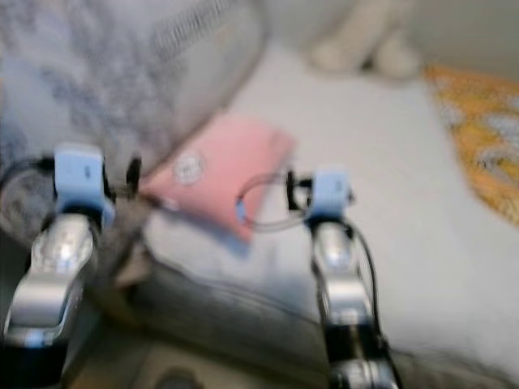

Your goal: Clean up the room

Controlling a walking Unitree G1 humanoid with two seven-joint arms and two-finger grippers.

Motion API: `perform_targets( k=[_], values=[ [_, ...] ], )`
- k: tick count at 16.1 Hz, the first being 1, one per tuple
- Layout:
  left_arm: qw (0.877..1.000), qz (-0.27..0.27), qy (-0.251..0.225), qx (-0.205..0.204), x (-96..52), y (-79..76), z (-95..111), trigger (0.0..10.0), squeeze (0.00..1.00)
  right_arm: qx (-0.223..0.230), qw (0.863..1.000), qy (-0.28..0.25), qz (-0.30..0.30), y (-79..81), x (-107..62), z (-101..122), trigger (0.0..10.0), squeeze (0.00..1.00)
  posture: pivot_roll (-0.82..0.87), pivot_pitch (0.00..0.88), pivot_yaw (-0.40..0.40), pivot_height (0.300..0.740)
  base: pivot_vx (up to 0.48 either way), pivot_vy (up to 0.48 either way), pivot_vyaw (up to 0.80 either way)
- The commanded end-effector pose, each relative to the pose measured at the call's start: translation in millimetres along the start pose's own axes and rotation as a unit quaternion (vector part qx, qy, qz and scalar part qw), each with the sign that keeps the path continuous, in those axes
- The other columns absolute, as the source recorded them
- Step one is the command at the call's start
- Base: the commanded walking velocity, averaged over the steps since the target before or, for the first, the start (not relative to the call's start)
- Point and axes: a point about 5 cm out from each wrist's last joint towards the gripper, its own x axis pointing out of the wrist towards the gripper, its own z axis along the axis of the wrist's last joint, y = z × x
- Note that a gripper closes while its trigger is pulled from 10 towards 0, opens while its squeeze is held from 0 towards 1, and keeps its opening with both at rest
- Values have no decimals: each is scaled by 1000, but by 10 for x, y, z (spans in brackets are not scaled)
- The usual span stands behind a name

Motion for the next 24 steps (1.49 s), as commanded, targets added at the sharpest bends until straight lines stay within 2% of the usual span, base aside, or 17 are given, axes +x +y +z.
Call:
perform_targets(
  k=[1,3,7,9,10,14,18,21,24],
  values=[
    [1000,1,-7,5,32,19,60,10000,0,9,1000,-6,8,59,60,52,10000,0,131,0,-52,740,262,401,0],
    [1000,8,-13,12,41,31,86,10000,0,14,1000,4,0,29,133,39,10000,0,137,0,-56,740,384,172,0],
    [1000,16,-10,18,73,114,130,10000,0,51,997,35,-45,-163,341,32,10000,0,159,0,-53,740,0,0,0],
    [999,30,-13,27,112,242,175,10000,0,75,994,57,-58,-257,474,31,10000,0,179,9,-51,740,0,0,0],
    [999,34,-17,35,99,294,223,10000,0,95,990,88,-62,-302,543,-29,10000,0,200,26,-49,740,0,0,0],
    [998,45,-24,47,-30,387,336,10000,0,121,973,171,-93,-386,531,-266,10000,0,297,79,-67,740,0,0,0],
    [995,76,-24,57,-155,529,405,10000,0,146,960,224,-78,-338,490,-396,10000,0,361,108,-98,740,0,0,0],
    [995,87,-16,56,-272,531,412,10000,0,123,964,224,-67,-336,543,-321,10000,0,401,135,-116,740,0,0,0],
    [994,99,-9,55,-333,557,415,10000,0,127,966,225,-29,-156,597,-255,10000,0,416,145,-128,740,0,0,0]
  ],
)
